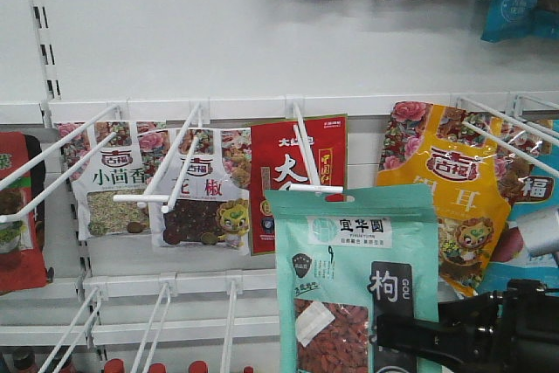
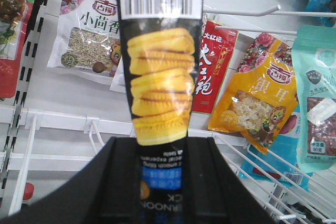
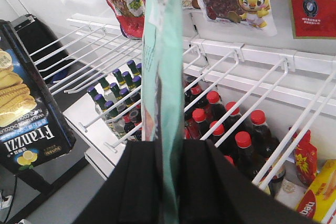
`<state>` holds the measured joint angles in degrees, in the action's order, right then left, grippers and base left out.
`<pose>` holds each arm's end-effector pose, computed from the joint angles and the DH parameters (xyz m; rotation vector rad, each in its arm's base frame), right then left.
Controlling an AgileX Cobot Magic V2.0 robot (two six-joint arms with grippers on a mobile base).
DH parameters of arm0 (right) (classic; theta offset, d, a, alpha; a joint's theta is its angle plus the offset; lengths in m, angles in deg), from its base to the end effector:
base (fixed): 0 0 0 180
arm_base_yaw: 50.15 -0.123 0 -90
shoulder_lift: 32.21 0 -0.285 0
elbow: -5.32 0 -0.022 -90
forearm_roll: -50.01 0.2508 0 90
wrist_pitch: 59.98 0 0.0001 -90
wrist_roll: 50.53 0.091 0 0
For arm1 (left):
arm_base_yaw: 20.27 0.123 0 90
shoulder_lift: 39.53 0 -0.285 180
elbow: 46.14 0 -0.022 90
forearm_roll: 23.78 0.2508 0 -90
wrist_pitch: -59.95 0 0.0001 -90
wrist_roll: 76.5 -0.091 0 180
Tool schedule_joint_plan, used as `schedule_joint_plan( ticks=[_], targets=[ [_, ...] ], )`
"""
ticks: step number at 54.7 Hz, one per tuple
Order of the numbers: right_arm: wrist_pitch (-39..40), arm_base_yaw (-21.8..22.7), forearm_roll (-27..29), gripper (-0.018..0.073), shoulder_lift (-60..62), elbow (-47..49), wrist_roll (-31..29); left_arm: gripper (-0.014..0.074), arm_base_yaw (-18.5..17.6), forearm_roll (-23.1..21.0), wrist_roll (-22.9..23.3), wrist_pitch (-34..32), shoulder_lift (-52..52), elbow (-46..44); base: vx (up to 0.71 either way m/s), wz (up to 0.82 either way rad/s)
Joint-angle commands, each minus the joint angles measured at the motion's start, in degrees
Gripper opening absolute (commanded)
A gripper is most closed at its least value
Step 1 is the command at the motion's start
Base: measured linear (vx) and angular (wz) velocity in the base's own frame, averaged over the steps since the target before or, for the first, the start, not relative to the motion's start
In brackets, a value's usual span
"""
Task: Pick snacks and fruit into basket
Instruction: 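Pull the held teal bag away from the hook toward the robot, then turn the base away from the shelf holding both items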
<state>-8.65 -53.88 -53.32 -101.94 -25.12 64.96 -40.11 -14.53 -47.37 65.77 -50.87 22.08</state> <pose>0.2002 0.0823 0.3416 -0.5290 1.9099 0.9621 0.0512 -0.0169 0.2535 -0.0145 1.5130 -0.5470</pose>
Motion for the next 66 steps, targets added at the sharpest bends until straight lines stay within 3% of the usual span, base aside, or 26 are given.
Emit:
schedule_joint_plan(
  ticks=[1, 31, 66],
  targets=[
    [-1.08, 0.16, 2.27, -0.0011, 1.15, 1.73, -0.5, 0.0003, -0.22, -0.18, -0.04, -5.52, -0.61, -1.81, 0.0, -0.01],
    [-1.13, 0.16, 2.27, -0.0011, 1.15, 1.73, -0.49, 0.0003, -0.22, -0.18, -0.04, -5.52, -0.61, -1.81, -0.05, -0.18],
    [-1.12, 0.16, 2.21, -0.0011, 1.15, 1.73, -0.33, 0.0003, -0.22, -0.18, -0.04, -5.52, -0.61, -1.81, -0.15, -0.6]
  ],
)
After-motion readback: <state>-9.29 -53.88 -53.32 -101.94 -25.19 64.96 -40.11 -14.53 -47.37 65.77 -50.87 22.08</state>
